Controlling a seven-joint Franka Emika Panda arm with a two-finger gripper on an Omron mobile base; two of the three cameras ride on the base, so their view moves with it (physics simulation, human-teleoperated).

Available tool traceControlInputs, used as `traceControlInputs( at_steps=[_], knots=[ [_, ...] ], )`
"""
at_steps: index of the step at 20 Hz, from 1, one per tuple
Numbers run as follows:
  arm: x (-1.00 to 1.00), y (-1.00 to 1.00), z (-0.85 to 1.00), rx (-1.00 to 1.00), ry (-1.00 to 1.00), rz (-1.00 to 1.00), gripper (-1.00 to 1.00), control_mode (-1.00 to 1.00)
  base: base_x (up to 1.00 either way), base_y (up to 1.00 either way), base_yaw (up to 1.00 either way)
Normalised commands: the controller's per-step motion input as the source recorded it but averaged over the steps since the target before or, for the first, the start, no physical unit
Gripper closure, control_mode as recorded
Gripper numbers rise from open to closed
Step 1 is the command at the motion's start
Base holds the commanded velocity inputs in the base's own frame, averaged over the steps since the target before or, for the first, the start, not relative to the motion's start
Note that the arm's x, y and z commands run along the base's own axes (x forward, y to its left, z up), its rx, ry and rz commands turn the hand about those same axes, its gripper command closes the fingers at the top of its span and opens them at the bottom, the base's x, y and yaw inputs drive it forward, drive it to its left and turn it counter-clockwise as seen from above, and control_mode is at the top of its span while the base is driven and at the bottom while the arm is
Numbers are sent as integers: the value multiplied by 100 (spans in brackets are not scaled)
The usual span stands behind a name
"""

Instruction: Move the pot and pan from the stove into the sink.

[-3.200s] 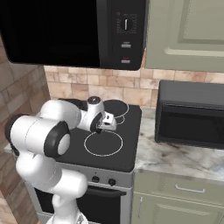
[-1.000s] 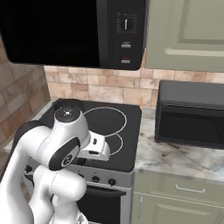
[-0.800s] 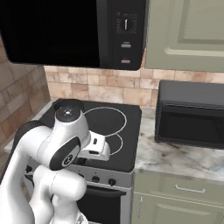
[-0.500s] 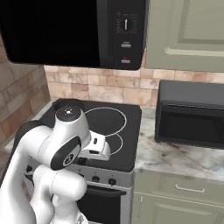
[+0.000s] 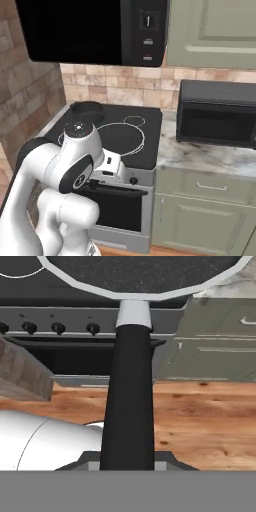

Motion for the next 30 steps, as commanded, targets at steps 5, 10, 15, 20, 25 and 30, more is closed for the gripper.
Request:
traceControlInputs(
  at_steps=[5,10,15,20,25,30],
  knots=[
    [0,0,0,0,0,0,100,100,-74,-2,-3],
    [0,0,0,0,0,0,100,100,-43,-14,-19],
    [0,0,0,0,0,0,100,100,-5,-13,-42],
    [0,0,0,0,0,0,100,100,0,-8,-46],
    [0,0,0,0,0,0,100,100,0,-6,-47],
    [0,0,0,0,0,0,100,100,0,-8,-46]
  ],
)
